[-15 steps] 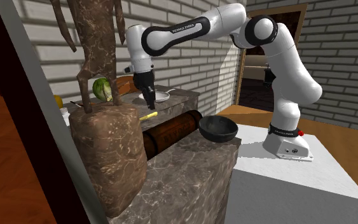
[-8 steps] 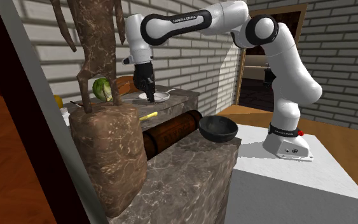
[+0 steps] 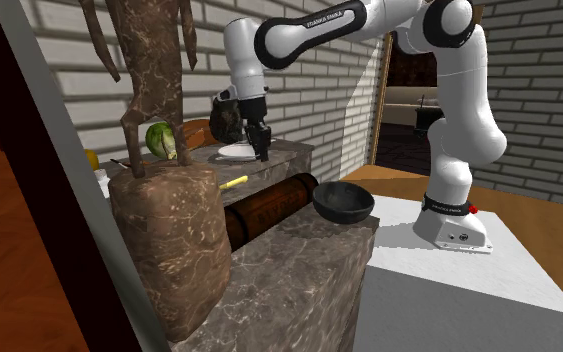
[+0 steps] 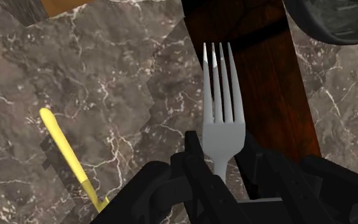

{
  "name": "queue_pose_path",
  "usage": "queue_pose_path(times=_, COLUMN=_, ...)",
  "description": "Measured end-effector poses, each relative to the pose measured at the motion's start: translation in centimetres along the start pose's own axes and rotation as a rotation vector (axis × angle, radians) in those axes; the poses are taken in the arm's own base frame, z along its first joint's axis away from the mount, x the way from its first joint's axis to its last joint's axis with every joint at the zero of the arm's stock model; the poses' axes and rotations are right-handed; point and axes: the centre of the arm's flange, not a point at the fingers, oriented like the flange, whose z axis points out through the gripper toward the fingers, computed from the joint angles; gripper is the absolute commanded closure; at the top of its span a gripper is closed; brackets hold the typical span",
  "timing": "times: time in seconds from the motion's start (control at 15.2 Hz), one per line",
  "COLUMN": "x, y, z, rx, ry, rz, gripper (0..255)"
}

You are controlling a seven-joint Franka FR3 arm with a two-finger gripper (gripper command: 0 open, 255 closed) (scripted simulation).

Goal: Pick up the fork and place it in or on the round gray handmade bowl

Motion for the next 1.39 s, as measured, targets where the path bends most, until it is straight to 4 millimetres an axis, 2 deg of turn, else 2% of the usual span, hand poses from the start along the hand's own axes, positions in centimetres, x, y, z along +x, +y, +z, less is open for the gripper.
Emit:
queue_pose_path(times=1.19, x=-17.3, y=-15.5, z=5.3, rx=0.0, ry=0.0, rz=0.0, gripper=255)
queue_pose_path(times=1.39, x=-18.2, y=-16.2, z=6.8, rx=0.0, ry=-0.001, rz=0.0, gripper=255)
